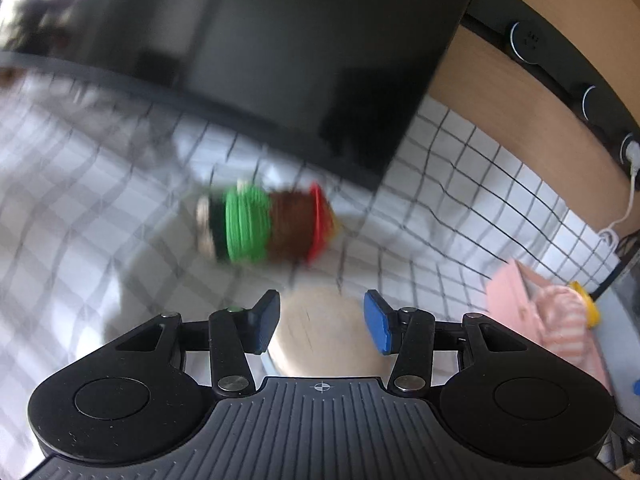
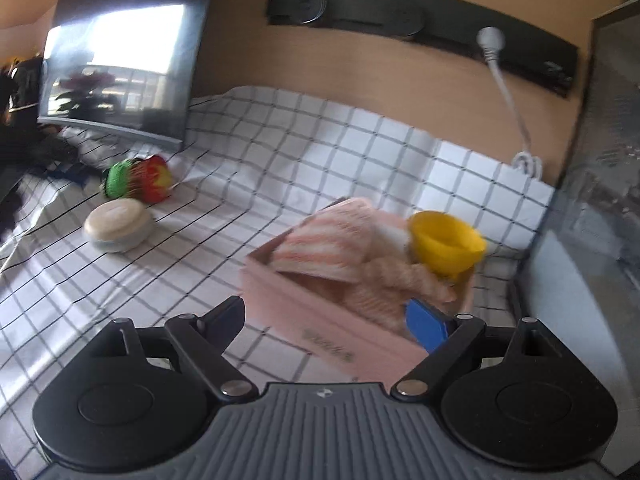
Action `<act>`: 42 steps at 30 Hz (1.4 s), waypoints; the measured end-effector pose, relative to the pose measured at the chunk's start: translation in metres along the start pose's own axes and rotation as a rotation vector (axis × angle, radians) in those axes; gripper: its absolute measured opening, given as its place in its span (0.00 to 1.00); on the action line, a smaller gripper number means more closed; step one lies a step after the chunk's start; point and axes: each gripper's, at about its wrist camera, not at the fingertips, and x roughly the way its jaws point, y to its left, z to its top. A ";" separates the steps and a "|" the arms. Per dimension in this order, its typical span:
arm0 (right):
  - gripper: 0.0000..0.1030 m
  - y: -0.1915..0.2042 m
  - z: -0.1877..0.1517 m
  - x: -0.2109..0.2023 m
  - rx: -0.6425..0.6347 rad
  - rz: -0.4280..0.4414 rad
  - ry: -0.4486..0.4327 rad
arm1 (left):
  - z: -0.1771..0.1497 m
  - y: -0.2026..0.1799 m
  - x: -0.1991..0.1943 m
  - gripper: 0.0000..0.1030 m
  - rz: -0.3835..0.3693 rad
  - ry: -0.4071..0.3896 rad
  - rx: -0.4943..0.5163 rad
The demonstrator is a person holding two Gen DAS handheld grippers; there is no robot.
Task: Organize soft objects
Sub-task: 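Grasp the crocheted doll with the left tool while the right grasps the round cream case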
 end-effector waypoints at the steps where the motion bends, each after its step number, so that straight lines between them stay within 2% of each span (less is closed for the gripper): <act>1: 0.86 0.006 0.000 0.001 -0.003 0.008 0.005 | 0.011 0.003 0.006 0.49 0.003 -0.012 0.036; 5: 0.86 0.032 -0.003 0.001 -0.017 0.048 0.026 | 0.051 0.011 0.035 0.49 0.010 -0.030 0.186; 7: 0.86 0.046 -0.007 0.000 -0.033 0.054 0.036 | 0.067 0.015 0.052 0.49 0.023 -0.029 0.223; 12: 0.86 0.064 -0.018 -0.001 -0.034 0.062 0.091 | 0.094 0.029 0.099 0.50 0.064 -0.005 0.216; 15: 0.86 0.064 -0.024 0.001 -0.006 0.077 0.137 | 0.104 0.041 0.120 0.50 0.021 0.039 0.145; 17: 0.86 0.062 -0.025 0.003 0.019 0.092 0.158 | 0.109 0.051 0.130 0.51 -0.041 0.093 0.084; 19: 0.86 0.062 -0.021 0.008 0.043 0.127 0.169 | 0.108 0.058 0.132 0.52 -0.106 0.137 0.048; 22: 0.86 0.071 -0.009 0.019 0.030 0.202 0.168 | 0.095 0.054 0.116 0.51 -0.156 0.141 0.077; 27: 0.89 0.114 0.025 0.055 -0.113 0.286 0.122 | 0.062 0.019 0.076 0.51 -0.130 0.098 0.265; 31: 0.98 0.159 0.052 0.098 -0.177 0.364 0.054 | 0.043 0.002 0.064 0.51 -0.075 0.081 0.362; 35: 0.98 0.206 0.064 0.144 -0.258 0.324 0.051 | 0.046 0.008 0.071 0.51 -0.088 0.075 0.353; 38: 1.00 0.222 0.064 0.168 -0.290 0.317 0.055 | 0.053 0.010 0.075 0.51 -0.101 0.094 0.393; 39: 1.00 0.224 0.064 0.175 -0.290 0.302 0.069 | 0.056 0.011 0.077 0.51 -0.107 0.101 0.407; 40: 1.00 0.225 0.064 0.182 -0.297 0.337 0.145 | 0.057 0.011 0.077 0.51 -0.111 0.103 0.414; 42: 1.00 0.216 0.068 0.192 -0.227 0.348 0.176 | 0.058 0.014 0.082 0.51 -0.125 0.104 0.422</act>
